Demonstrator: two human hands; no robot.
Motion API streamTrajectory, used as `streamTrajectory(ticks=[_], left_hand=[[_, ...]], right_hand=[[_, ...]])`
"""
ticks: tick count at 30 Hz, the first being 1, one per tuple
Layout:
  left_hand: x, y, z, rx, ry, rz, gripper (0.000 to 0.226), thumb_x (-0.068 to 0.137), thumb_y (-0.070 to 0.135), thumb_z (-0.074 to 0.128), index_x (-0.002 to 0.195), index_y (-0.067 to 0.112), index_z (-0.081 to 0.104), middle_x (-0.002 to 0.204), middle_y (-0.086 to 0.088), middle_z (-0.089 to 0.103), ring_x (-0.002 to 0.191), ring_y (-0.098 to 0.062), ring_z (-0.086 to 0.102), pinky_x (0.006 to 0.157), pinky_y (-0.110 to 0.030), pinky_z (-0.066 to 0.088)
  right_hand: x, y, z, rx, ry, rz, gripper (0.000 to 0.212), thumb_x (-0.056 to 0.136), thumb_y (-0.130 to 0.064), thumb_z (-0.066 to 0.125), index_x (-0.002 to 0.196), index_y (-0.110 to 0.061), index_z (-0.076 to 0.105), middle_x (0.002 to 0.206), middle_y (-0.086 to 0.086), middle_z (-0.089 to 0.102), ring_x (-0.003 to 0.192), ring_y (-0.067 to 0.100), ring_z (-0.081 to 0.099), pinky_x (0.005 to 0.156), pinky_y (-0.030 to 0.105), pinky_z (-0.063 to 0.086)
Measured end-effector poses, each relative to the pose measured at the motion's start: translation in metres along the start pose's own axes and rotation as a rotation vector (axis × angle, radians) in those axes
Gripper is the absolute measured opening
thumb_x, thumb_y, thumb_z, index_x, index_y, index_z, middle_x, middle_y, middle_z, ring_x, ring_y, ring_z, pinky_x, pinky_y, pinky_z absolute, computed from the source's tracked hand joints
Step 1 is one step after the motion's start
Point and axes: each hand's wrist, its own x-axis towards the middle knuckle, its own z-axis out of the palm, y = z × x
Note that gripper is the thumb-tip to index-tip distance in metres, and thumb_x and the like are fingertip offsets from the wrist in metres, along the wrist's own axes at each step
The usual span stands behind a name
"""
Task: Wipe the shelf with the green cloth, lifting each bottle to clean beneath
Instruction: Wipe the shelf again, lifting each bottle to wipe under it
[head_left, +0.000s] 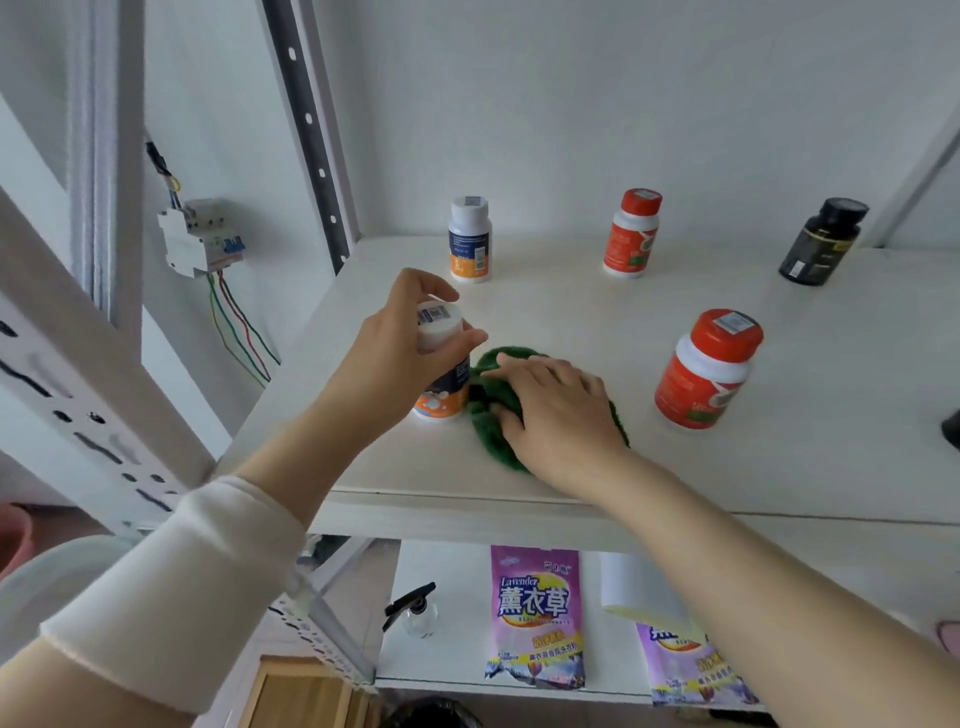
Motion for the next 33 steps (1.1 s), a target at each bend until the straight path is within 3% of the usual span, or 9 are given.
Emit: streamTrajectory(ticks=[4, 8, 12, 15, 17, 19, 24, 30, 33], left_hand=[[-0.003, -0.001, 0.005, -0.053, 0.054, 0.003, 0.025, 0.079, 0.034, 0.065, 0.089, 0.036, 0.041, 0.101, 0.000, 0.064, 0.090, -0.004, 0.061, 0.065, -0.007, 0.048], [-0.004, 0.002, 0.008, -0.043, 0.056, -0.020, 0.027, 0.080, 0.034, 0.063, 0.097, 0.032, 0.043, 0.104, 0.001, 0.063, 0.092, -0.012, 0.060, 0.074, -0.020, 0.049], [-0.004, 0.010, 0.010, 0.148, 0.196, 0.014, 0.045, 0.080, 0.034, 0.062, 0.121, 0.023, 0.046, 0.128, 0.003, 0.047, 0.119, -0.018, 0.044, 0.097, -0.032, 0.038], [-0.007, 0.036, 0.020, 0.265, 0.395, 0.244, 0.048, 0.083, 0.032, 0.059, 0.123, 0.007, 0.047, 0.138, -0.009, 0.042, 0.132, -0.025, 0.033, 0.108, -0.044, 0.030], [-0.008, 0.062, 0.037, 0.231, 0.392, 0.408, 0.044, 0.085, 0.033, 0.056, 0.119, 0.005, 0.049, 0.131, -0.007, 0.047, 0.127, -0.021, 0.040, 0.107, -0.030, 0.032], [-0.010, 0.087, 0.063, 0.144, 0.237, 0.471, 0.040, 0.086, 0.034, 0.056, 0.116, 0.009, 0.052, 0.124, -0.001, 0.052, 0.118, -0.009, 0.045, 0.100, -0.014, 0.033], [-0.008, 0.109, 0.128, 0.080, -0.130, 0.199, 0.062, 0.075, 0.051, 0.057, 0.126, 0.022, 0.040, 0.130, 0.005, 0.048, 0.108, -0.002, 0.047, 0.091, -0.021, 0.039], [-0.004, 0.103, 0.157, -0.027, -0.047, 0.016, 0.039, 0.079, 0.030, 0.065, 0.112, 0.033, 0.045, 0.101, 0.014, 0.054, 0.087, -0.004, 0.055, 0.070, -0.004, 0.043], [-0.002, 0.102, 0.154, -0.006, 0.026, 0.008, 0.036, 0.077, 0.027, 0.068, 0.104, 0.039, 0.046, 0.090, 0.025, 0.054, 0.082, 0.014, 0.054, 0.065, 0.005, 0.039]], right_hand=[[-0.044, -0.007, 0.000, -0.018, 0.140, -0.057, 0.034, 0.091, -0.025, 0.046, 0.125, -0.021, 0.049, 0.128, -0.005, 0.053, 0.119, 0.019, 0.043, 0.088, 0.032, 0.028], [-0.083, -0.016, -0.004, 0.001, 0.258, -0.110, 0.023, 0.075, -0.010, 0.066, 0.097, -0.014, 0.063, 0.090, 0.000, 0.068, 0.083, 0.027, 0.063, 0.066, 0.034, 0.043], [-0.103, -0.007, -0.017, 0.167, 0.178, -0.132, 0.019, 0.084, -0.014, 0.057, 0.103, -0.014, 0.062, 0.094, -0.001, 0.065, 0.089, 0.020, 0.057, 0.076, 0.033, 0.040], [-0.117, 0.009, -0.033, 0.506, 0.125, 0.006, 0.017, 0.092, -0.022, 0.050, 0.107, -0.028, 0.056, 0.100, -0.008, 0.062, 0.096, 0.006, 0.053, 0.083, 0.021, 0.040], [-0.125, 0.026, -0.050, 0.737, 0.159, 0.090, 0.015, 0.090, -0.022, 0.050, 0.098, -0.034, 0.055, 0.093, -0.015, 0.066, 0.089, -0.004, 0.059, 0.078, 0.011, 0.044], [-0.126, 0.051, -0.067, 0.824, 0.299, 0.179, 0.014, 0.089, -0.019, 0.051, 0.094, -0.030, 0.058, 0.087, -0.014, 0.068, 0.082, -0.004, 0.062, 0.075, 0.013, 0.047], [-0.094, 0.130, -0.101, 0.743, 0.584, 0.462, 0.017, 0.092, -0.024, 0.049, 0.106, -0.020, 0.056, 0.101, 0.003, 0.065, 0.096, 0.022, 0.061, 0.087, 0.038, 0.049], [-0.025, 0.206, -0.097, 0.208, 0.502, 0.619, 0.031, 0.093, -0.030, 0.045, 0.115, -0.011, 0.051, 0.113, 0.012, 0.059, 0.103, 0.034, 0.052, 0.082, 0.039, 0.041], [-0.004, 0.214, -0.079, 0.005, 0.333, 0.535, 0.044, 0.092, -0.031, 0.046, 0.134, -0.017, 0.039, 0.129, 0.012, 0.052, 0.117, 0.033, 0.044, 0.095, 0.040, 0.036]])
